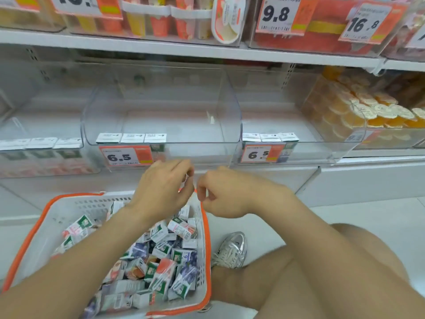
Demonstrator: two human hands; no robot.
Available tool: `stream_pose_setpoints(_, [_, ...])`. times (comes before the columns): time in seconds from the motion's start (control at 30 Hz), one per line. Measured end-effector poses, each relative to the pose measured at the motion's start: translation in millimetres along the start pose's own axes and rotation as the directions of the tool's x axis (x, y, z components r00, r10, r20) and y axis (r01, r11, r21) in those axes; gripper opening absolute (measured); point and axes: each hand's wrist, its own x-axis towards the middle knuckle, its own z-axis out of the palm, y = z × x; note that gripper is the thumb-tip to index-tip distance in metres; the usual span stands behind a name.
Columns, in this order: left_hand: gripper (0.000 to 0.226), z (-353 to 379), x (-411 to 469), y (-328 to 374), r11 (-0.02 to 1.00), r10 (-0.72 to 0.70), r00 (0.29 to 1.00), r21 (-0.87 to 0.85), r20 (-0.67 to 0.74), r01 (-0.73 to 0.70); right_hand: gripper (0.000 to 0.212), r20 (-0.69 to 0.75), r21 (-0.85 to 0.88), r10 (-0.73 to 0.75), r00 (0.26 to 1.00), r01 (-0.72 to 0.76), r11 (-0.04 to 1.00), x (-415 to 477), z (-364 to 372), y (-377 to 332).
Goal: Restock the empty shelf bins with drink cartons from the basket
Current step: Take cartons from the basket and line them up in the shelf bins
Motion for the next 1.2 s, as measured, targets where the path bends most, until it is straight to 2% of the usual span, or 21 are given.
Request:
stream_pose_setpoints(0.03, [0.007, 0.9, -18.7, -8.5, 0.997, -0.070, 0.987, -0.009, 0.144, 0.072, 0.027, 0.092, -0.036, -0.009, 0.996, 0.012, 0.999, 8.1, 12.7, -9.3])
stream_pose_setpoints(0.07, [0.012, 2.8, -36.5, -17.7, 0.990, -0.133, 0.944, 0.003, 0.302, 0.138, 0.031, 0.165, -0.072, -0.017, 0.986, 0.029, 0.997, 16.0, 25.2, -18.0])
stream_pose_setpoints(0.17, [0.018, 11.7, -86.8, -44.0, 0.973, -0.216, 0.701, 0.092, 0.679, 0.211, 0.037, 0.309, -0.163, -0.031, 0.951, 0.084, 0.983, 38.7, 60.9, -37.5])
stream_pose_setpoints(0.23, [0.019, 21.4, -117.1, -57.1, 0.960, -0.244, 0.579, 0.110, 0.778, 0.256, 0.033, 0.367, -0.210, -0.041, 0.929, 0.126, 0.970, 54.3, 84.8, -43.9])
stream_pose_setpoints(0.33, [0.018, 41.5, -152.3, -66.7, 0.931, -0.270, 0.500, 0.091, 0.823, 0.353, 0.012, 0.425, -0.307, -0.025, 0.905, 0.170, 0.936, 74.0, 122.9, -43.5])
stream_pose_setpoints(0.37, [0.019, 48.1, -160.2, -66.3, 0.917, -0.279, 0.479, 0.083, 0.832, 0.390, 0.018, 0.442, -0.332, -0.014, 0.897, 0.178, 0.926, 79.3, 136.0, -41.7])
stream_pose_setpoints(0.43, [0.026, 63.0, -174.1, -63.7, 0.892, -0.291, 0.462, 0.064, 0.837, 0.447, 0.021, 0.487, -0.367, -0.001, 0.873, 0.206, 0.907, 86.7, 161.2, -36.5])
stream_pose_setpoints(0.53, [0.041, 84.5, -190.6, -56.9, 0.861, -0.316, 0.457, 0.049, 0.832, 0.507, 0.006, 0.517, -0.399, -0.087, 0.852, 0.330, 0.856, 92.6, 199.3, -25.4])
stream_pose_setpoints(0.57, [0.048, 89.9, -194.2, -54.2, 0.855, -0.325, 0.448, 0.057, 0.833, 0.515, 0.011, 0.525, -0.399, -0.136, 0.840, 0.384, 0.833, 93.0, 214.1, -19.9])
stream_pose_setpoints(0.63, [0.064, 100.3, -200.5, -48.1, 0.860, -0.338, 0.430, 0.089, 0.837, 0.503, 0.039, 0.565, -0.403, -0.223, 0.794, 0.502, 0.766, 92.6, 241.8, -10.2])
stream_pose_setpoints(0.7, [0.074, 109.8, -205.2, -40.5, 0.865, -0.371, 0.423, 0.143, 0.827, 0.480, 0.049, 0.552, -0.414, -0.275, 0.788, 0.544, 0.730, 90.6, 263.1, -6.9])
stream_pose_setpoints(0.8, [0.069, 121.3, -210.9, -32.1, 0.831, -0.443, 0.435, 0.177, 0.784, 0.527, 0.036, 0.525, -0.472, -0.273, 0.807, 0.542, 0.695, 90.2, 276.1, -18.0])
stream_pose_setpoints(0.93, [0.066, 122.4, -213.8, -41.7, 0.697, -0.517, 0.387, 0.114, 0.763, 0.707, 0.023, 0.545, -0.526, -0.262, 0.796, 0.568, 0.633, 93.3, 283.4, -37.9])
stream_pose_setpoints(1.0, [0.070, 115.5, -214.7, -53.2, 0.665, -0.535, 0.363, 0.116, 0.763, 0.737, 0.022, 0.571, -0.525, -0.270, 0.775, 0.598, 0.606, 96.6, 284.7, -38.3])
stream_pose_setpoints(1.07, [0.053, 105.0, -214.9, -65.7, 0.620, -0.550, 0.366, 0.075, 0.751, 0.781, 0.028, 0.581, -0.503, -0.252, 0.774, 0.585, 0.636, 101.0, 278.9, -34.6])
stream_pose_setpoints(1.1, [0.042, 100.1, -214.8, -71.9, 0.578, -0.562, 0.373, 0.028, 0.738, 0.816, 0.036, 0.571, -0.466, -0.243, 0.784, 0.554, 0.690, 103.4, 271.5, -32.7])
stream_pose_setpoints(1.2, [0.046, 82.8, -212.8, -85.8, 0.406, -0.618, 0.375, -0.127, 0.691, 0.905, 0.074, 0.470, -0.241, -0.226, 0.853, 0.370, 0.897, 108.9, 242.5, -22.0])
